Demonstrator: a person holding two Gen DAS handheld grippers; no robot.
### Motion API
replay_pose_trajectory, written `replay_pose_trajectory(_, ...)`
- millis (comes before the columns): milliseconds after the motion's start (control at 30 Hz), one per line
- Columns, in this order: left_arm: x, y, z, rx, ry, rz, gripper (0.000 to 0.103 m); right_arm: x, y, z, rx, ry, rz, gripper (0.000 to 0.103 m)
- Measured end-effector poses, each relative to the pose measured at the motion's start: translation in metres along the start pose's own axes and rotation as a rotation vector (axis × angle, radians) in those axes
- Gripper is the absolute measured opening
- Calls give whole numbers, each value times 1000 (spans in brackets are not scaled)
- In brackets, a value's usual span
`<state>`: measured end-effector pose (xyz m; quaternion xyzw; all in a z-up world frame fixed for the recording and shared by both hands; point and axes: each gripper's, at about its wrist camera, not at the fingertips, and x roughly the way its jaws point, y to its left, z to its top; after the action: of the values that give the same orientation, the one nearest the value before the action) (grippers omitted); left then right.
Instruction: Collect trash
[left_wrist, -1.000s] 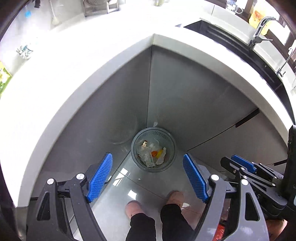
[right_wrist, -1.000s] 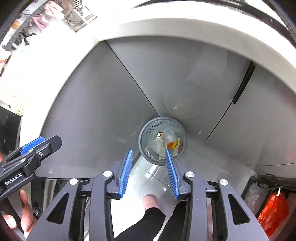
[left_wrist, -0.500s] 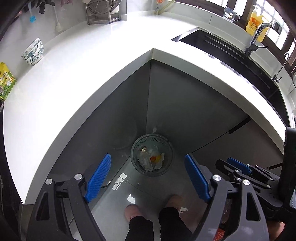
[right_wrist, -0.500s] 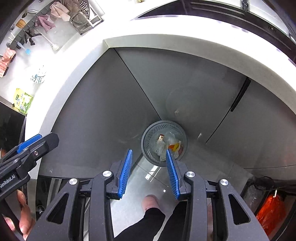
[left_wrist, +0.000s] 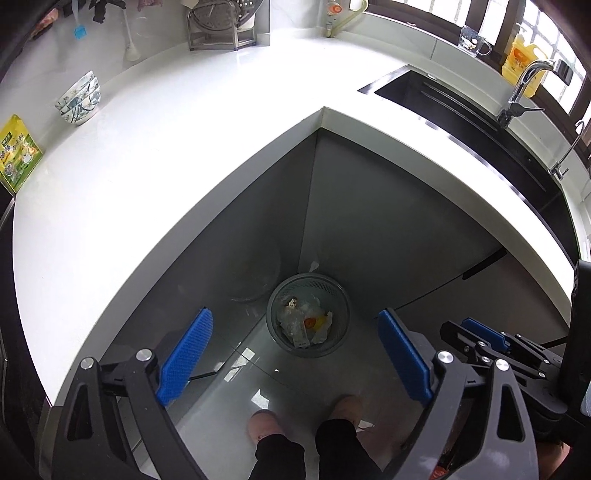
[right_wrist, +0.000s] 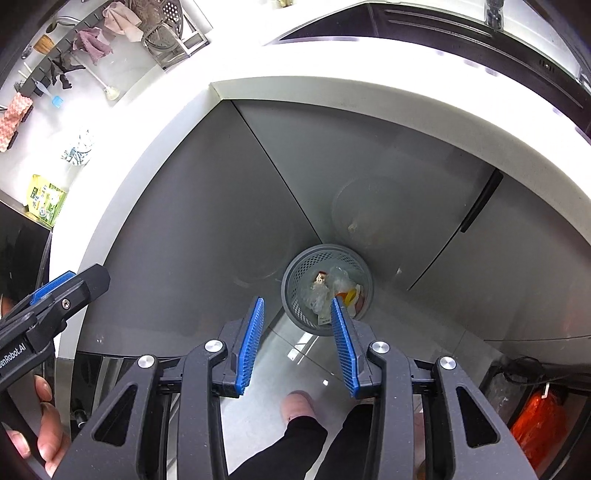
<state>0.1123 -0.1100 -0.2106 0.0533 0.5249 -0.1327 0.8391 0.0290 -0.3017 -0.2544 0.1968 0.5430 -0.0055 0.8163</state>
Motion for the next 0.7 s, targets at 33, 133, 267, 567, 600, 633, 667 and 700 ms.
replay_pose_trajectory(33,0,0,1,-1,0,1,90,-1,1,0,-2,-3,-2,37)
replay_pose_trajectory(133,-2,1,2,-5,-3,3,91,-5,3,1,-10,-16,-9,37)
replay_pose_trajectory(267,-4,3,4,4,-10,14,93,-6,6,3,-15,-22,-13,37)
replay_pose_trajectory(567,-12,8,8,-4,-24,37,95,-11,9,9,-23,-34,-14,37)
replay_pose_trajectory(600,-13,8,9,-3,-29,40,95,-12,9,9,-22,-35,-14,37)
replay_pose_trajectory(633,-14,9,9,-2,-32,44,95,-13,9,10,-22,-35,-15,37)
replay_pose_trajectory(667,-15,9,9,-2,-36,46,95,-13,9,10,-21,-36,-15,37)
replay_pose_trajectory(700,-16,10,10,-2,-39,47,95,-14,9,10,-21,-37,-15,37)
